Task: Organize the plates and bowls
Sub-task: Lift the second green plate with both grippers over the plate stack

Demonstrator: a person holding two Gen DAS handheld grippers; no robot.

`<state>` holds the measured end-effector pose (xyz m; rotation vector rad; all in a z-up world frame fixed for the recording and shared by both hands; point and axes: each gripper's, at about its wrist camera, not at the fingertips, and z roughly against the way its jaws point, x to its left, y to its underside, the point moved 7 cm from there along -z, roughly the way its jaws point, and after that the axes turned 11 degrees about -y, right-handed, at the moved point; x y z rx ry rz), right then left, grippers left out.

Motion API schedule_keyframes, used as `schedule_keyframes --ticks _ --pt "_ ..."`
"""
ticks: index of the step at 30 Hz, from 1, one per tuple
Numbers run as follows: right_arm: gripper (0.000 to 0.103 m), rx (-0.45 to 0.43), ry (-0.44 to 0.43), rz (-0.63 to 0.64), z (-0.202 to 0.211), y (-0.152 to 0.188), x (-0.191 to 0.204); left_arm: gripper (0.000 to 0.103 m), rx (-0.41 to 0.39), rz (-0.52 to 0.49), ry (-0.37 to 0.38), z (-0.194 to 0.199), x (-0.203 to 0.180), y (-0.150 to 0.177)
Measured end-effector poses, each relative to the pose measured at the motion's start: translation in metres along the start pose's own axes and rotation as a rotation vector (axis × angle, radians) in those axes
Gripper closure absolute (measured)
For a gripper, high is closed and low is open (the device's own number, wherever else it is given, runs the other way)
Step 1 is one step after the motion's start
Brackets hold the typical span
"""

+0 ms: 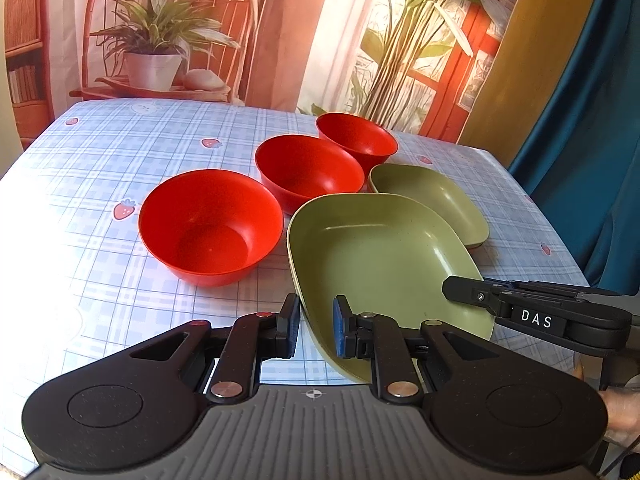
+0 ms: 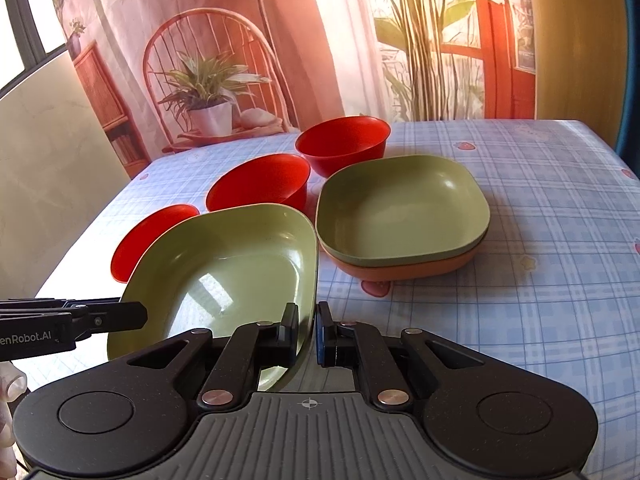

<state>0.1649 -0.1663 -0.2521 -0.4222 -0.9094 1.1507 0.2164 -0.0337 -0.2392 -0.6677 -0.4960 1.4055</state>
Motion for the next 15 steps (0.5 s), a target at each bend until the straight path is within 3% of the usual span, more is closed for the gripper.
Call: schedule_keyframes --ticks 15 --pt "0.095 -0.053 0.006 -0.033 0.012 -0.013 -0.019 0.084 -0.010 -0.044 0.039 -0.002 -0.020 -0.016"
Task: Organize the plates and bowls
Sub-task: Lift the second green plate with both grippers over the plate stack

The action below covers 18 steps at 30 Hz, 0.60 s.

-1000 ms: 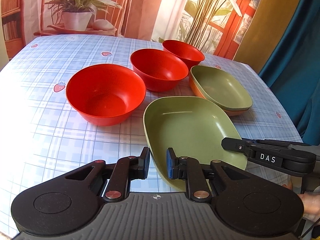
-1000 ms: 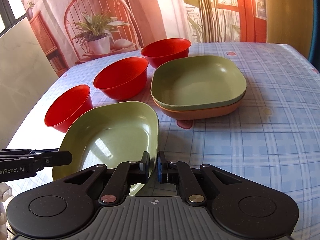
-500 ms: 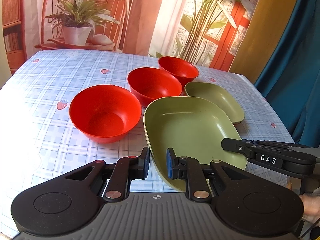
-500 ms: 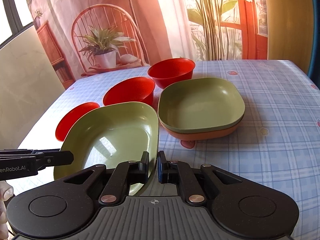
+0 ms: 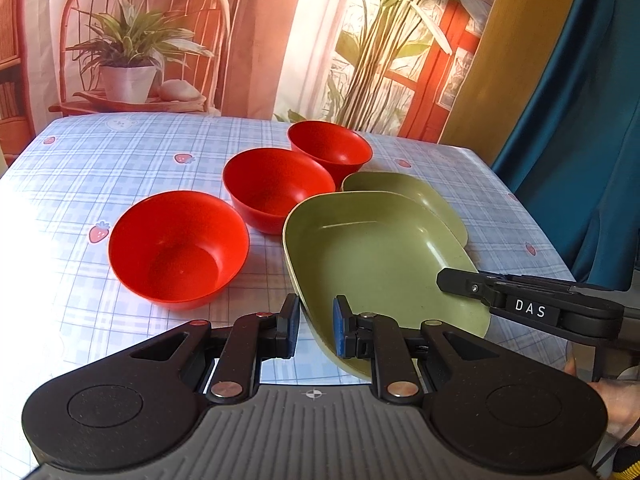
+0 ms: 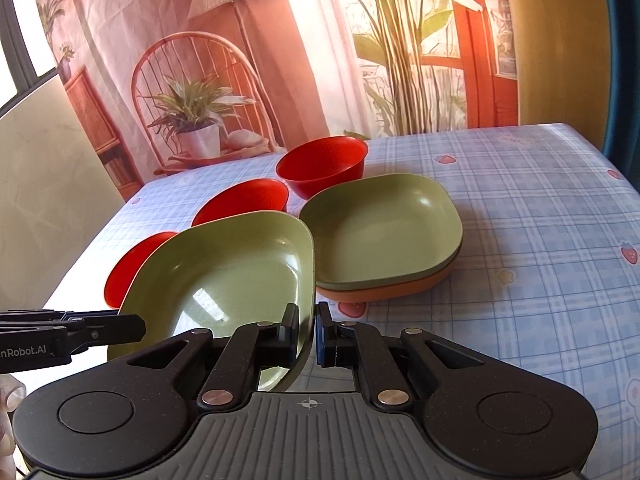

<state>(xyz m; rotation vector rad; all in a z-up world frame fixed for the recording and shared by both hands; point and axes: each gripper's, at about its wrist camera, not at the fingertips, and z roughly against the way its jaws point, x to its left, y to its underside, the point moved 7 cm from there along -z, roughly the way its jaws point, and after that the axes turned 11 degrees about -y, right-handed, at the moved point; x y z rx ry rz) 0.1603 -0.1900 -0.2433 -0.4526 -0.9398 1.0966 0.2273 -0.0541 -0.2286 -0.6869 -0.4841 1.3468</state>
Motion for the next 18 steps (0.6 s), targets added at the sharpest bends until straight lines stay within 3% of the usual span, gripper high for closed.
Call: schedule_keyframes --ticks 18 --pt "0.095 -0.070 0.096 0.009 -0.007 -0.066 -0.079 0.084 -0.008 -0.070 0.096 -0.067 -0.056 -0.065"
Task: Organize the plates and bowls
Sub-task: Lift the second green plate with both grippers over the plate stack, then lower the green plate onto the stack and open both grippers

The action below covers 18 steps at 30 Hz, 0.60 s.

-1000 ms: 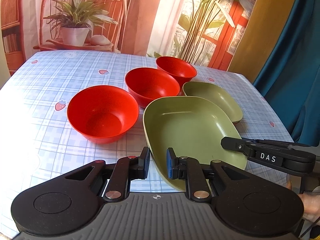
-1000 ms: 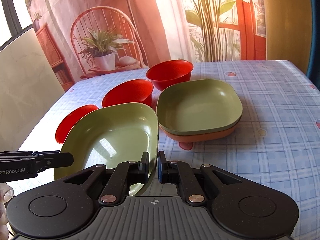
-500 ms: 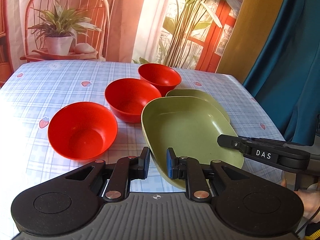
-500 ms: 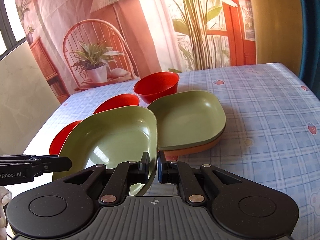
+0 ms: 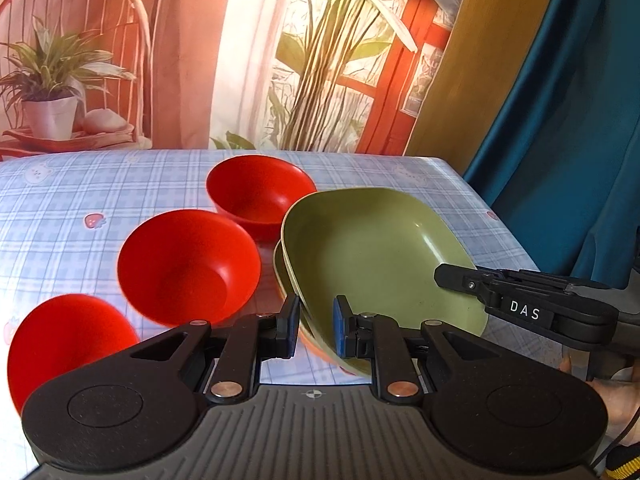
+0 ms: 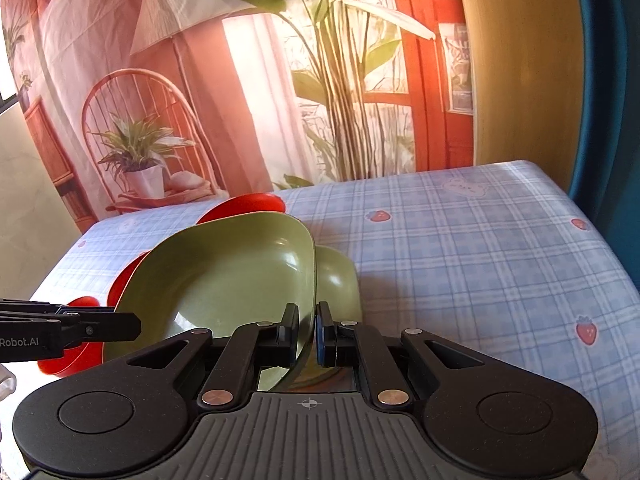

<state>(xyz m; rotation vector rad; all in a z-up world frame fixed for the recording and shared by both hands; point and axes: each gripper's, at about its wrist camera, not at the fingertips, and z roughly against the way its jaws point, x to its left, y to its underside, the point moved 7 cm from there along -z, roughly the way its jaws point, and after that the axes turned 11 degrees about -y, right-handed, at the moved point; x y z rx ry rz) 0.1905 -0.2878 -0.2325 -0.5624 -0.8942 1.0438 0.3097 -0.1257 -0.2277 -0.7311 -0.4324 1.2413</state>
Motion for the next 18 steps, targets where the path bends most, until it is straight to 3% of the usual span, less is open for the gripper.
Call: schedule_keyframes --ticks 8,18 --pt "0.095 0.020 0.027 0.030 -0.028 -0.013 -0.023 0.084 0.039 -0.015 -0.013 -0.032 -0.006 -0.007" --pt "0.095 0.044 0.035 0.045 -0.041 -0.006 -0.028 0.084 0.083 -0.022 -0.019 -0.042 -0.006 0.007"
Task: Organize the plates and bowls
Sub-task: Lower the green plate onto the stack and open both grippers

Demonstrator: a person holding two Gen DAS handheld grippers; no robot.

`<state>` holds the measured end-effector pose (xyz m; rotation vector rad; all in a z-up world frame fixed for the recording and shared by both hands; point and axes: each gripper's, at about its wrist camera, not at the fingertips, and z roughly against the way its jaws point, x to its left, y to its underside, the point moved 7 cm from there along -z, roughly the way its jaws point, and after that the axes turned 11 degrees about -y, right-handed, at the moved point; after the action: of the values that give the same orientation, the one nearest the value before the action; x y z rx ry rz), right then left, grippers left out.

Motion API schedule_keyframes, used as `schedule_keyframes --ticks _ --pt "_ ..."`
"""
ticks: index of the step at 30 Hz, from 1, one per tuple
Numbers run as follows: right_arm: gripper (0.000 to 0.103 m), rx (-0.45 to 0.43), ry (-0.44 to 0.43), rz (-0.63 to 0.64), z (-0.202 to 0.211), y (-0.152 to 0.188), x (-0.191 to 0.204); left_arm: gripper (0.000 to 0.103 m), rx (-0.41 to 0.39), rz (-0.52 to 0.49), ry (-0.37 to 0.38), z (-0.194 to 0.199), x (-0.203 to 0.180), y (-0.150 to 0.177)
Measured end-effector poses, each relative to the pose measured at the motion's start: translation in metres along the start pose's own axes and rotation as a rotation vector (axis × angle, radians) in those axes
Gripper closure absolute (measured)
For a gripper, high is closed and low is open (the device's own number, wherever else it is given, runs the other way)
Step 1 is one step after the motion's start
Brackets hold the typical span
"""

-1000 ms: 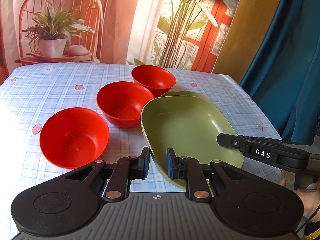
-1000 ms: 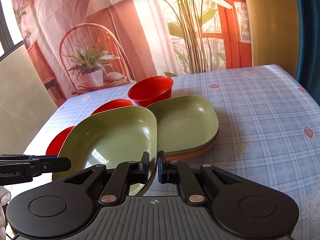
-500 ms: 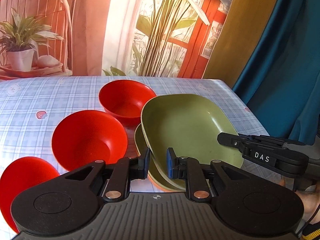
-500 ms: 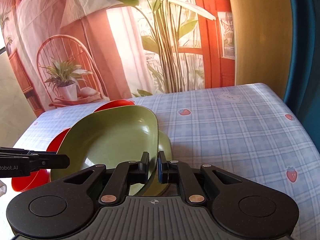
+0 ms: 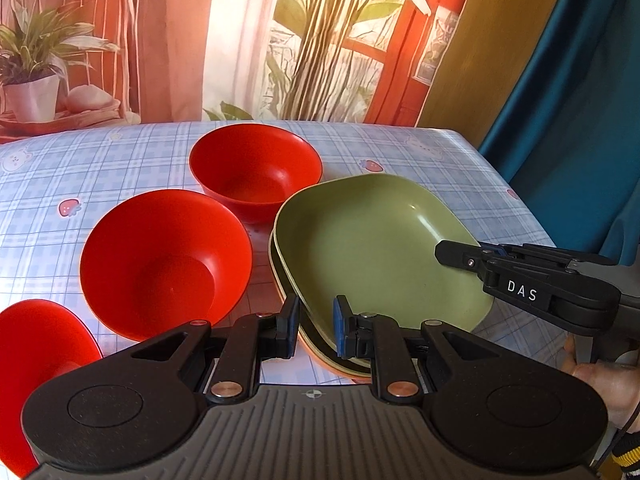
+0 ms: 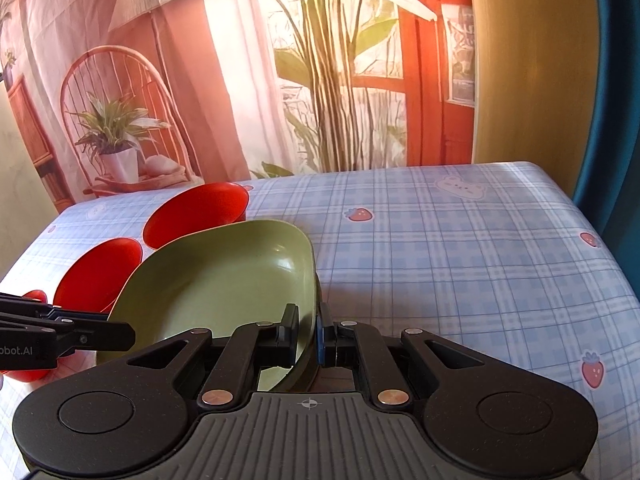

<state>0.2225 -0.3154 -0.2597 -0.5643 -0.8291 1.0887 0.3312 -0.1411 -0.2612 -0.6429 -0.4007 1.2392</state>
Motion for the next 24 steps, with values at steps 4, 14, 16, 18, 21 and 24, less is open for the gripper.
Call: schedule_keyframes --ticks 4,14,16,18,21,24 --pt "0.093 0.001 0.011 0.023 -0.001 0.000 0.002 0.084 -0.002 -0.005 -0.012 -0.002 0.000 0.001" --pt "0.054 -0.027 0.025 -0.003 0.010 -0.002 0.010 0.055 -0.055 0.003 -0.042 0.017 0.004 -0.001" --pt "0.041 -0.034 0.027 -0.001 0.015 -0.002 0.014 0.045 -0.071 0.008 -0.047 0.024 0.005 -0.001" --pt "0.028 -0.041 0.024 -0.007 0.020 -0.002 0.019 0.030 -0.081 0.014 -0.053 0.030 0.006 -0.001" --pt "0.010 -0.053 0.026 -0.012 0.028 -0.002 0.025 0.009 -0.111 0.029 -0.070 0.041 0.012 -0.001" --pt "0.000 -0.059 0.013 -0.014 0.036 -0.001 0.032 0.006 -0.125 0.044 -0.090 0.051 0.020 -0.002"
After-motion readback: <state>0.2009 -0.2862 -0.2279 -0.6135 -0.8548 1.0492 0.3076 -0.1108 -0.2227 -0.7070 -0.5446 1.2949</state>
